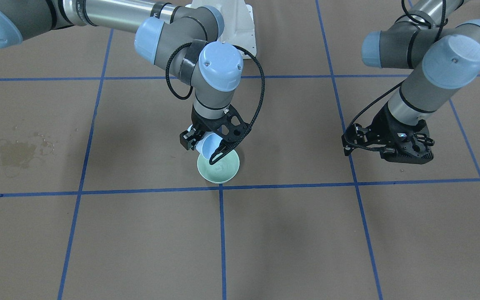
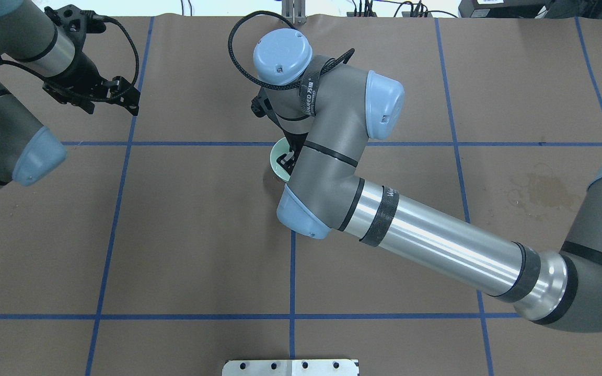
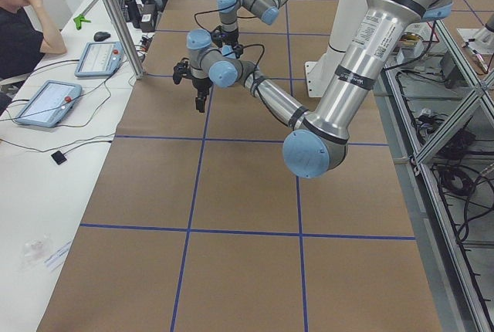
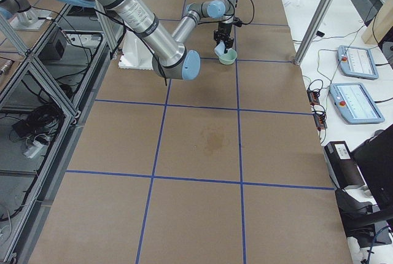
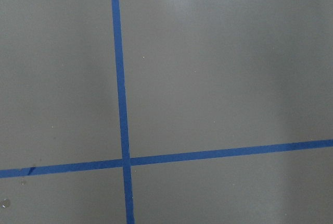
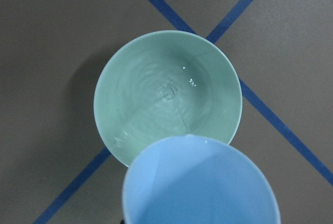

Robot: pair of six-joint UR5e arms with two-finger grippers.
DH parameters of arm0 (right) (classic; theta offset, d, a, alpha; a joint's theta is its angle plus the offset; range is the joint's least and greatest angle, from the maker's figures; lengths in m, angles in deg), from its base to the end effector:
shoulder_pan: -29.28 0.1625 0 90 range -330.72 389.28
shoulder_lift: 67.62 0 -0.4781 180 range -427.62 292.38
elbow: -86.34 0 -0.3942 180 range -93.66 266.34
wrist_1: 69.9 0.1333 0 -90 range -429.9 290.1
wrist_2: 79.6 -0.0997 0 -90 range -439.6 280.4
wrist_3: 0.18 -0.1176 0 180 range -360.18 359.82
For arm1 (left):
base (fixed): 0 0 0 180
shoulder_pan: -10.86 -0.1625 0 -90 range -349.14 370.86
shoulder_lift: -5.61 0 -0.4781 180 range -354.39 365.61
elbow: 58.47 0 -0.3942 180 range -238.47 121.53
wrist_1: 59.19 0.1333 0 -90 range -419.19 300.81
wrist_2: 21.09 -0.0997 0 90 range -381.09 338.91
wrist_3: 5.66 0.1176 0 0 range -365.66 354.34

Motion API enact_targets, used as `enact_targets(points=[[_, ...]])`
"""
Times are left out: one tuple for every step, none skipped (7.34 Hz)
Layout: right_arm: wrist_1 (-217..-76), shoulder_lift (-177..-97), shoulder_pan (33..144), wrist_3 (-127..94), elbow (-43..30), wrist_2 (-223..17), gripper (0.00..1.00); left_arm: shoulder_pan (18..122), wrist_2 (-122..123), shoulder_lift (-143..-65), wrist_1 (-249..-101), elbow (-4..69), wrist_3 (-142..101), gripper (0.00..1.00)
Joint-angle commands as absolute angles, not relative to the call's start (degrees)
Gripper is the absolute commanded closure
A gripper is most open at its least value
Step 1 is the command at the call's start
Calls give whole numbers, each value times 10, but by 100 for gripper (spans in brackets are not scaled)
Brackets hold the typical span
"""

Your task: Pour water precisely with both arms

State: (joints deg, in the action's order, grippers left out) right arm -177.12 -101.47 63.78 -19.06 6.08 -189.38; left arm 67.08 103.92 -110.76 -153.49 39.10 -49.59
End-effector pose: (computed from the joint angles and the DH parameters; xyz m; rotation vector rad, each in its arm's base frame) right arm -0.6145 -0.5358 0.1913 0.2019 -0.5863 -0.7069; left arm 0.3219 -0.5996 0.3847 0.1342 0.8617 0.0381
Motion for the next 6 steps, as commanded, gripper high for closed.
enact_targets(points=[[-1694,-1080,639,-282,-20,-1889,100,670,1038,-1108,-1535,390,-497,0],[-1638,-1129,643,-317,-65,-1886,100,669,1038,-1108,-1535,389,-498,0],[-1627,-1149,646,-334,-95,-1860,100,669,1038,-1108,-1535,389,-500,0],[-1627,-1165,649,-361,-129,-1826,100,668,1038,-1108,-1535,388,-500,0],[-1626,-1209,650,-417,-185,-1766,100,668,1038,-1108,-1535,388,-500,0],[-1606,-1250,657,-444,-226,-1724,100,668,1038,-1108,-1535,388,-500,0]])
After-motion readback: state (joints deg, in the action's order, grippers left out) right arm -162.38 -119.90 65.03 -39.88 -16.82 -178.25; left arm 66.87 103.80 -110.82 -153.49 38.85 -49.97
